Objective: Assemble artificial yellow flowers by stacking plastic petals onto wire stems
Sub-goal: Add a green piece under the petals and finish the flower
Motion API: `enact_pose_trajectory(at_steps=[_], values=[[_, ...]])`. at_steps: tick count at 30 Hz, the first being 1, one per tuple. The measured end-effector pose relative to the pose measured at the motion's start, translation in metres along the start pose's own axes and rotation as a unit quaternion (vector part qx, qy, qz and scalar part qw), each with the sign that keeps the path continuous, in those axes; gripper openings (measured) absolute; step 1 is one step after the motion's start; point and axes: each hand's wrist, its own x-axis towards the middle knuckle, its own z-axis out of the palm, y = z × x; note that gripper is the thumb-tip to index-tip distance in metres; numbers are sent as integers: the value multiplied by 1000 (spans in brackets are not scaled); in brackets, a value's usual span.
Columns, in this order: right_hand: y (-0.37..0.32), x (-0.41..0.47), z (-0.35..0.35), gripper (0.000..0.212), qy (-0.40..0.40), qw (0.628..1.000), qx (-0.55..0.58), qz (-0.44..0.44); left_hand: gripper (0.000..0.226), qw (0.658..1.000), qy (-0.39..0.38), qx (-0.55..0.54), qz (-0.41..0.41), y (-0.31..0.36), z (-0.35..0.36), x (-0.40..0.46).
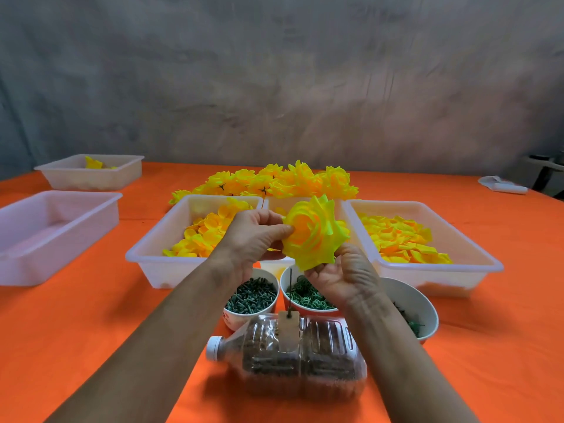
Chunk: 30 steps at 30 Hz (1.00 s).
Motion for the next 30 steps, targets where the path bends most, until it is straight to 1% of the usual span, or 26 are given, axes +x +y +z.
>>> enact_pose_trajectory(at_steps=[2, 4, 7, 9, 12, 14, 15, 16, 18, 21, 24, 26, 28, 30], values=[[-3, 2, -4, 18, -18, 999, -27, -12, 17, 1000, 12, 10, 11, 4, 1, 0], [-5, 4, -7, 23, -42, 995, -85, -38, 19, 999, 26, 24, 21, 10, 1, 1], [-7, 8, -13, 18, -77, 978, -167, -96, 19, 996, 32, 68, 50, 17, 0, 1], [-9, 8, -18, 17, -105, 954, -239, -148, 21, 993, 31, 94, 67, 21, 0, 2], [-12, 4, -25, 24, -126, 900, -350, -227, 22, 986, 33, 135, 95, 24, -2, 2], [-13, 2, -27, 20, -148, 872, -384, -266, 23, 982, 29, 149, 110, 25, -3, 2], [-13, 1, -27, 14, -162, 864, -388, -277, 22, 982, 25, 151, 113, 26, -3, 2], [-13, 1, -27, 14, -169, 859, -389, -286, 21, 983, 19, 147, 113, 28, -3, 2], [-12, 3, -28, 24, -159, 860, -388, -292, 15, 989, 6, 109, 103, 30, -3, 3], [-7, 4, -31, 16, -134, 890, -351, -259, 3, 997, -2, 38, 75, 29, -3, 5], [-5, 7, -36, 15, -125, 906, -323, -243, 12, 998, 21, 25, 51, 24, -4, 3], [-3, 9, -38, 16, -123, 909, -316, -244, 25, 999, 32, 26, 6, 21, -4, 1], [-1, 11, -38, 17, -125, 905, -319, -254, 37, 998, 6, 37, -53, 21, -3, -1], [2, 12, -38, 17, -130, 896, -330, -266, 34, 996, -31, 32, -74, 20, -2, -2]])
